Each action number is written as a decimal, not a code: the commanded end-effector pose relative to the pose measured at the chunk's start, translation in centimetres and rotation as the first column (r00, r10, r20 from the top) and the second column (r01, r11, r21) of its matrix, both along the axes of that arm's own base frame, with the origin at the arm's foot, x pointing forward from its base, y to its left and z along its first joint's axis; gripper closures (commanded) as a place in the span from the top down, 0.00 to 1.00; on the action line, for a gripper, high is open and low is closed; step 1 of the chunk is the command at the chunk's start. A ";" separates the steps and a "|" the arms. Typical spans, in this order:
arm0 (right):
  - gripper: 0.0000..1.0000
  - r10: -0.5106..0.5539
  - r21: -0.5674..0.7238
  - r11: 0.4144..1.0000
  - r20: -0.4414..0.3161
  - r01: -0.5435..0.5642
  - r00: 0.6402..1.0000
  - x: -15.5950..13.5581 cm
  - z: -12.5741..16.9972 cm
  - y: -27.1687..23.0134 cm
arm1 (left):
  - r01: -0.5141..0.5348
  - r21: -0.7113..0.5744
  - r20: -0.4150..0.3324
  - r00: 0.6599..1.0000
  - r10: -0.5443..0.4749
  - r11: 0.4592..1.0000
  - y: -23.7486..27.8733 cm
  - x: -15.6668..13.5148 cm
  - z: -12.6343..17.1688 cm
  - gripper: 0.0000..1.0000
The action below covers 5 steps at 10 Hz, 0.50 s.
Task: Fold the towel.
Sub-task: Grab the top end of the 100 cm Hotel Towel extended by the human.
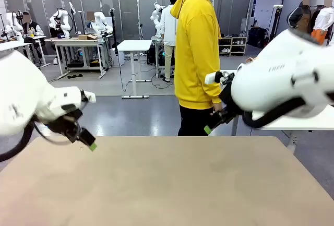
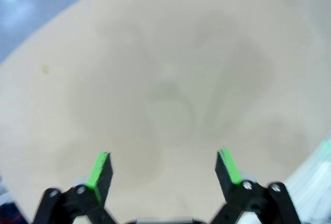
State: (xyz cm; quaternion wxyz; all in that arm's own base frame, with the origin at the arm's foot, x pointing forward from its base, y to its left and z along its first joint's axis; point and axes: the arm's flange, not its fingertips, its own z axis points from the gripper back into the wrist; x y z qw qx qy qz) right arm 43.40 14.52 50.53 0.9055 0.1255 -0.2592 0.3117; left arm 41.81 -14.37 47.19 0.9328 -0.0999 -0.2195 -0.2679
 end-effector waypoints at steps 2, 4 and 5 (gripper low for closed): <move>1.00 0.054 0.276 0.961 -0.148 -0.011 0.987 -0.4 2.2 -4.9 | -0.011 -0.321 -0.150 0.988 -0.039 0.947 5.7 -0.3 5.2 1.00; 1.00 0.048 0.472 0.879 -0.227 0.067 0.973 -2.4 3.1 -9.4 | -0.028 -0.556 -0.199 0.975 -0.101 0.831 10.6 -1.9 7.5 1.00; 1.00 0.038 0.540 0.835 -0.257 0.111 0.966 -3.6 3.1 -11.8 | -0.046 -0.651 -0.208 0.971 -0.120 0.758 13.3 -3.0 7.9 1.00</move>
